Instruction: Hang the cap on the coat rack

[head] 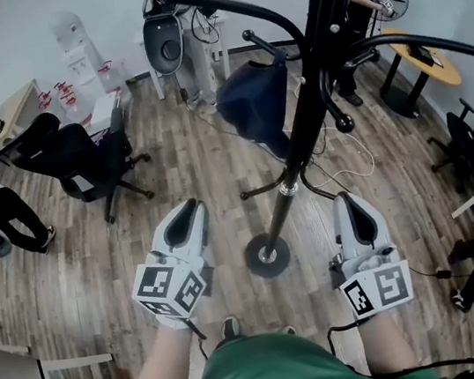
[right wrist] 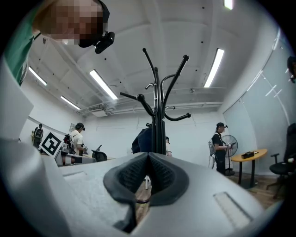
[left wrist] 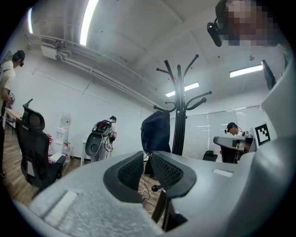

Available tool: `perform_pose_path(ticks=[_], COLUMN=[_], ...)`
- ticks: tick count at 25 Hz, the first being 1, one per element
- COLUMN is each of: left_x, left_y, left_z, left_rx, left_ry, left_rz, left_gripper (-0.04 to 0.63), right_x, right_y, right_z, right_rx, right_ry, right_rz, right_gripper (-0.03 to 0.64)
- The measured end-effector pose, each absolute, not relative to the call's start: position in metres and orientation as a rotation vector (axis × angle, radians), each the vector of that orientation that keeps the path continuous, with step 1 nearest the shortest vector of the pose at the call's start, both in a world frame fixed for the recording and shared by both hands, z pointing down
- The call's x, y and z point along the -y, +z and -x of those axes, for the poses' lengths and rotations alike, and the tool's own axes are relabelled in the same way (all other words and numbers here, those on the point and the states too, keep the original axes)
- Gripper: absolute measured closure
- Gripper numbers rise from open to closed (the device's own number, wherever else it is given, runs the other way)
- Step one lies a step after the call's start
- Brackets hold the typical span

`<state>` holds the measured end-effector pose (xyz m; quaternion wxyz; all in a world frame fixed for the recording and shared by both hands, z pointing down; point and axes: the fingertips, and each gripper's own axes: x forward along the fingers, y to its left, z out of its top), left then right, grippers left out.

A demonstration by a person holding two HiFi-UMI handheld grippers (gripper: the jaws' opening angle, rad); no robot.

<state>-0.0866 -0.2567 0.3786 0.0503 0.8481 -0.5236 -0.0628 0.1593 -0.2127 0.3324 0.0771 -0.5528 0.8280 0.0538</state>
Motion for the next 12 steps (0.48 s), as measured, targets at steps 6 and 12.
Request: perform_pose_path(ticks=[6, 12], left_x=[0.2560, 0.2553], left_y=[0.3763, 0.3741], left_z=[0.0868, 0.0885], left_rx=[1.593, 1.592], left_ry=[-0.194, -0.193], left_rz=[-2.590, -2.592], left_gripper=[0.526, 0.526], right_x=[0.2124, 0.2114], right_y=[0.3320, 0.3297], right_z=[-0.1591, -0.1592], right_rx=[-2.478, -2.469], right_ry=[0.155, 0.142], right_rz=[1.657, 1.656], right_gripper=[0.615, 0.615])
